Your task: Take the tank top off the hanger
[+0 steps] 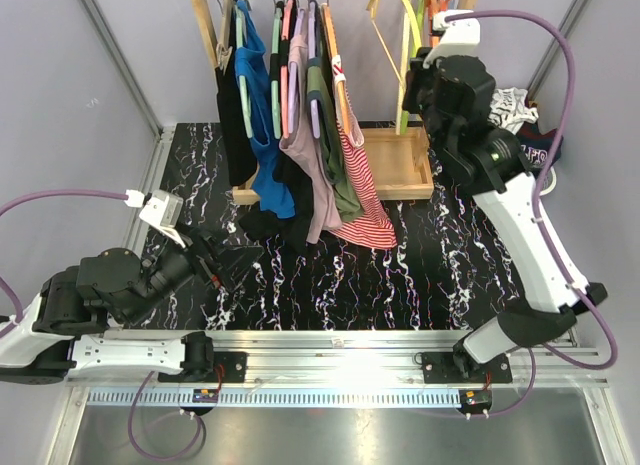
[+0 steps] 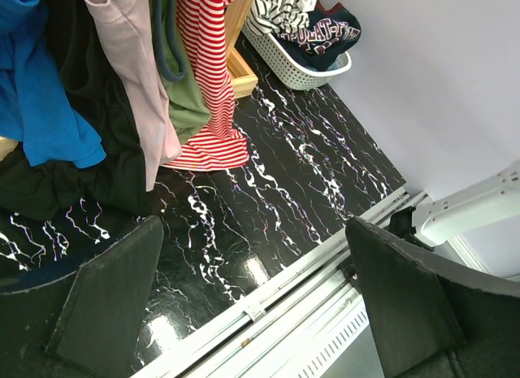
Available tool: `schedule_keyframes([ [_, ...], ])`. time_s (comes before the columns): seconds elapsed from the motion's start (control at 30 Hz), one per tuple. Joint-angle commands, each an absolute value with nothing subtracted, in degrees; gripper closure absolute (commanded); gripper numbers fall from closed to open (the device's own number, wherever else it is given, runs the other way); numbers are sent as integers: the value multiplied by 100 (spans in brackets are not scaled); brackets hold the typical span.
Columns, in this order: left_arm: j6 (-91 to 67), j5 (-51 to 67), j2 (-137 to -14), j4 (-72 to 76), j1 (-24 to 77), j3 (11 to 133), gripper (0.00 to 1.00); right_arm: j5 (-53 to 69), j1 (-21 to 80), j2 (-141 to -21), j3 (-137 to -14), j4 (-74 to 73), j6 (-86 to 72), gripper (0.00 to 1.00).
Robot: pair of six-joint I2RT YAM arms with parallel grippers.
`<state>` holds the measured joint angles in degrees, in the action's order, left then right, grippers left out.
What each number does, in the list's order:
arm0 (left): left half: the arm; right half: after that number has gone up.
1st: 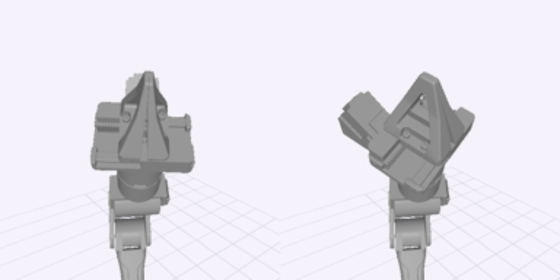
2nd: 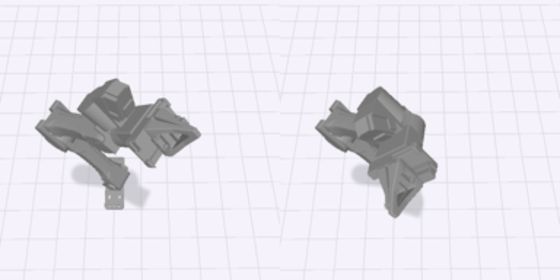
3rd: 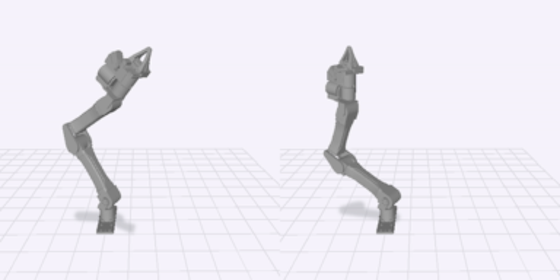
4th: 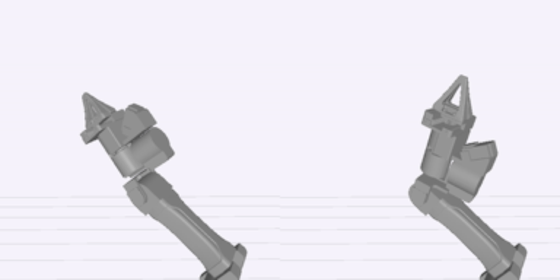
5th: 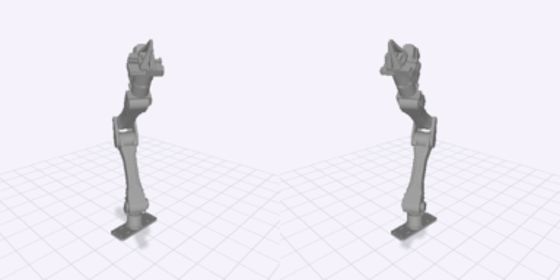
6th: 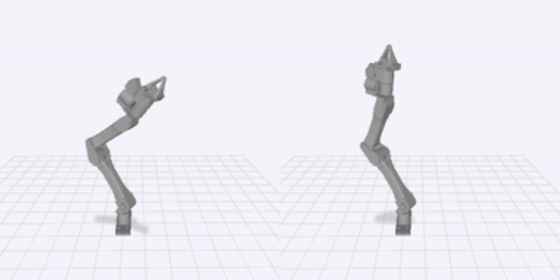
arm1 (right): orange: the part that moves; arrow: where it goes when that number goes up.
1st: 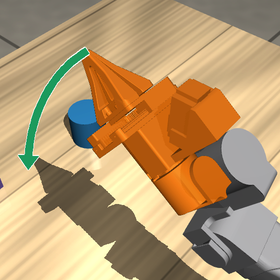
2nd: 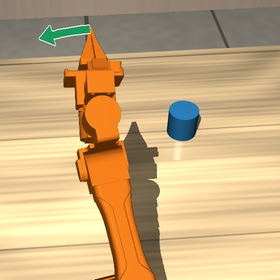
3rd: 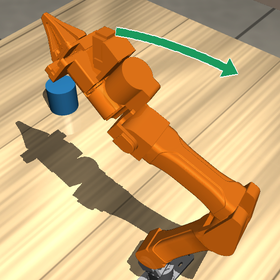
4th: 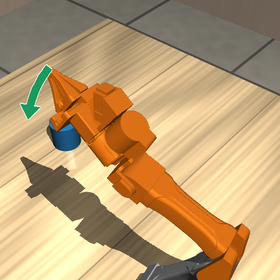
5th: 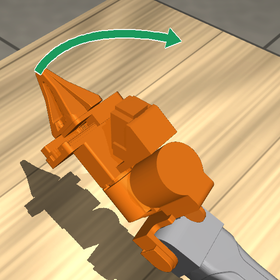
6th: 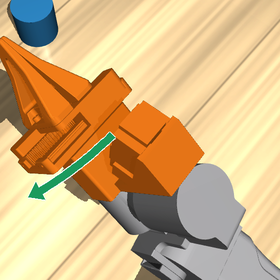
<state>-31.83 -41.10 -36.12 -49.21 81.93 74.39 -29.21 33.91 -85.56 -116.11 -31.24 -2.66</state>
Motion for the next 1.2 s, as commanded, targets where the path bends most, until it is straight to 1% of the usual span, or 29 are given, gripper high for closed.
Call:
schedule_keyframes([
  [0.0,-3094,-4148,-3665,-4518,8209,7357,1,-3428,3375,-8981,-12408,-3084,-114,100],
  [0.1,-3120,-4166,-3578,-4430,8209,7260,1,-3410,3366,-9210,-12734,-3453,-281,100],
  [0.3,-3041,-4228,-3516,-4333,8209,7207,1,-3129,3375,-9474,-12902,-3752,-246,100],
  [0.53,-3076,-4210,-3481,-4324,8209,7189,1,-3103,3375,-9335,-12885,-4323,-483,100],
  [0.57,-3076,-4219,-3480,-4316,8209,7198,1,-3024,3375,-9273,-12885,-4394,-509,89],
  [0.63,-3067,-4219,-3472,-4333,8209,7216,1,-2718,3375,-9001,-12902,-4604,-623,57],
  [0.67,-3067,-4219,-3463,-4333,8209,7216,1,-2542,3375,-8756,-12885,-4658,-641,46],
  [0.7,-3076,-4227,-3463,-4342,8209,7216,1,-2340,3375,-8623,-12859,-4693,-668,31],
  [0.73,-3076,-4236,-3463,-4333,8218,7207,1,-1833,3375,-8544,-12902,-4867,-685,26],
  [0.77,-3076,-4236,-3454,-4324,8209,7198,1,-1532,3375,-8482,-13172,-5008,-686,25],
  [0.8,-3067,-4245,-3454,-4316,8209,7198,1,-964,3375,-8534,-13401,-5445,-703,24],
  [0.9,-3015,-4228,-3480,-4307,8209,7216,1,-13,3375,-8920,-14340,-6089,-764,23],
  [1.03,-2971,-4210,-3542,-4342,8209,7339,1,562,3375,-9052,-14335,-6012,-861,23],
  [1.1,-2962,-4193,-3551,-4359,8209,7356,1,929,3384,-9350,-14527,-6038,-844,24],
  [1.17,-2962,-4184,-3551,-4386,8209,7365,1,1019,3375,-9701,-14703,-5977,-870,25],
])
